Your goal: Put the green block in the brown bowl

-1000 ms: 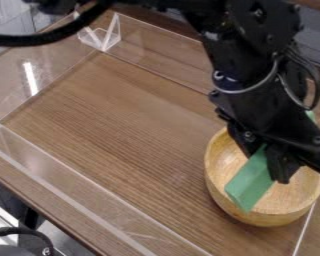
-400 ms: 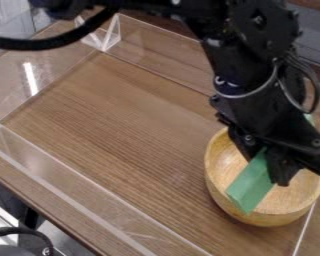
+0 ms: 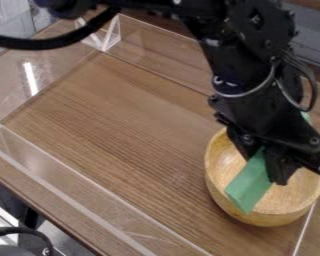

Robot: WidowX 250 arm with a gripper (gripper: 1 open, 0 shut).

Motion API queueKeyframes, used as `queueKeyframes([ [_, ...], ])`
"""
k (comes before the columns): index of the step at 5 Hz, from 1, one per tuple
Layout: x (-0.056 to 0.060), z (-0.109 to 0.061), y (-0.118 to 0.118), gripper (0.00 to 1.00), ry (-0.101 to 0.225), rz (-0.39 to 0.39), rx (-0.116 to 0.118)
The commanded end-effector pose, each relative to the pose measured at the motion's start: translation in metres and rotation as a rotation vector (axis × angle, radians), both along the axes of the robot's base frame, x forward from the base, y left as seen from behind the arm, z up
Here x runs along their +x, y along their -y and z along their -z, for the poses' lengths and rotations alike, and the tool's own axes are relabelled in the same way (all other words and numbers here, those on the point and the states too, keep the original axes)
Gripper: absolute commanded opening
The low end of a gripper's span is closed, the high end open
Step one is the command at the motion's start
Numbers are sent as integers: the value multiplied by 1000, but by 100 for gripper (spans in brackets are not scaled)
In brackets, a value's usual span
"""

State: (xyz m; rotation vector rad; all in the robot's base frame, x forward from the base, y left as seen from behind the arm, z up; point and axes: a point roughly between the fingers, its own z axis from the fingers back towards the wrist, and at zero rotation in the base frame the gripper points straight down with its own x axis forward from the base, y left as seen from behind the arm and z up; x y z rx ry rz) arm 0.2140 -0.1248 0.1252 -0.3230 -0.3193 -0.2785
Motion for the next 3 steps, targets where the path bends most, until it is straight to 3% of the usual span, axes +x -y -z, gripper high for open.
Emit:
queueKeyframes([
  [1,6,-6,-2,0,27,-13,-14],
  [3,8,-3,-3,0,17,-20,-20],
])
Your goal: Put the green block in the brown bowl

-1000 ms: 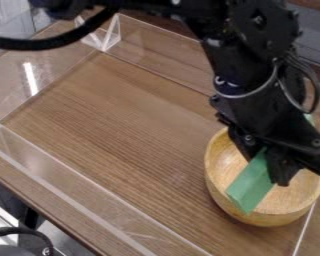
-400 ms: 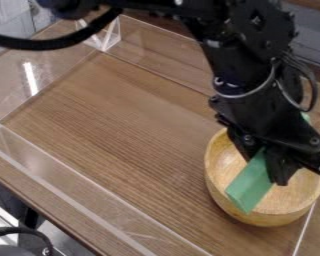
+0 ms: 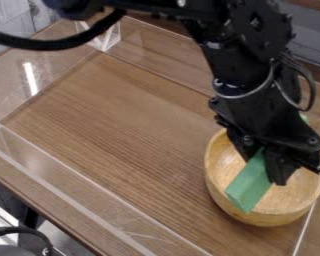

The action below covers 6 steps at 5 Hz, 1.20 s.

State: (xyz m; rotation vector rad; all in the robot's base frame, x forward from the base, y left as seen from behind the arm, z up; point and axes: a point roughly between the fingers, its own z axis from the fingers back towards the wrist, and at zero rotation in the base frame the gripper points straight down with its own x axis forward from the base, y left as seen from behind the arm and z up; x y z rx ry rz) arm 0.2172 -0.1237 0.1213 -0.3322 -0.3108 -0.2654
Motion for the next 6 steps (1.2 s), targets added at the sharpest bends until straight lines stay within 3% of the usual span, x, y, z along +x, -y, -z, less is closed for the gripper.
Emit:
queueKeyframes([
  [1,6,-6,-2,0,24,-14,-14],
  [4,10,-1,-3,0,8,-26,-22],
  [5,11,1,-4,100,3,-30,-24],
  [6,13,3,-4,0,0,-33,-26],
])
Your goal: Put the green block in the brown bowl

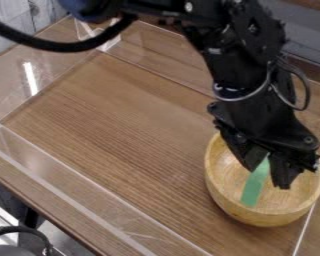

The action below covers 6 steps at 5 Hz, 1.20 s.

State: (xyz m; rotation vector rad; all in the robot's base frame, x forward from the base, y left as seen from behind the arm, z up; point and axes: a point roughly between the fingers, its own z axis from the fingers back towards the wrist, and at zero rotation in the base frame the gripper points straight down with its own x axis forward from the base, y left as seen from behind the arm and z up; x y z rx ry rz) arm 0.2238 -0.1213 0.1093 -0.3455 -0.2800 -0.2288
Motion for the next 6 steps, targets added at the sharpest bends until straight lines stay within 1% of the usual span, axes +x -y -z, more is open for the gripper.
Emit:
queueKeyframes([
  [1,8,-9,-3,100,35,-8,-13],
  [3,15,-16,-17,100,32,-29,-15],
  [4,21,-25,-30,100,32,-50,-12],
  [5,34,-45,-66,100,40,-90,23],
  [6,56,-68,-109,100,61,-112,75],
])
